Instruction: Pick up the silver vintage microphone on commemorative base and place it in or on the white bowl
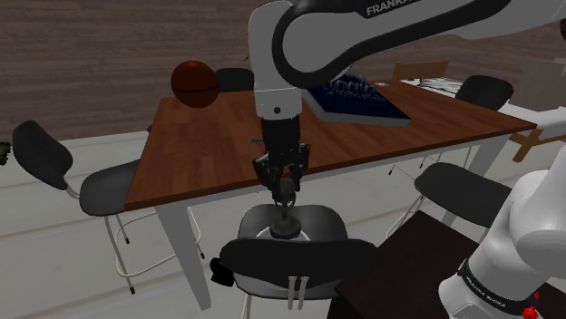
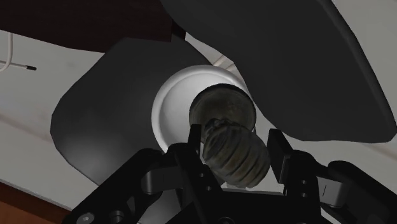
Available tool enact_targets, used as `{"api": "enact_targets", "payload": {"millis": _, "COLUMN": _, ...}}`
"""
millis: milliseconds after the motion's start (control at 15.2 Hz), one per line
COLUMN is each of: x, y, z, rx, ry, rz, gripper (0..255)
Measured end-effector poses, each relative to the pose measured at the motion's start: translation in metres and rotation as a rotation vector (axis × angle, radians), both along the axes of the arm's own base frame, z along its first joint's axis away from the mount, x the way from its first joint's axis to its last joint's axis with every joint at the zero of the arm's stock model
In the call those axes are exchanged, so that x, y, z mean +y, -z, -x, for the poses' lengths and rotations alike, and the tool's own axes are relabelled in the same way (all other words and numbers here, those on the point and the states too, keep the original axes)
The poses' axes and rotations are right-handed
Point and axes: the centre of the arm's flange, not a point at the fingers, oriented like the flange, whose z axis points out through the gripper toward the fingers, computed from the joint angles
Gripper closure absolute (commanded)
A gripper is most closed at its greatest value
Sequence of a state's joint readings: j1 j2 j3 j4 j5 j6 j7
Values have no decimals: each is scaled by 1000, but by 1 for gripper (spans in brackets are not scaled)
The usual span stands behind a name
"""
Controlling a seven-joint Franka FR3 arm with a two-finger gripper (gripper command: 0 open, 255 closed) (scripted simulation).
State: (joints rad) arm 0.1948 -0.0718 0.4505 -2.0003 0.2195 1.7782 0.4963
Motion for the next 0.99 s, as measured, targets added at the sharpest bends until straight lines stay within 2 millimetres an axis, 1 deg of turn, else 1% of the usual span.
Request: {"api": "enact_targets", "payload": {"millis": 990, "x": 2, "y": 79, "z": -1, "rx": 0, "ry": 1, "rz": 0, "gripper": 255}}
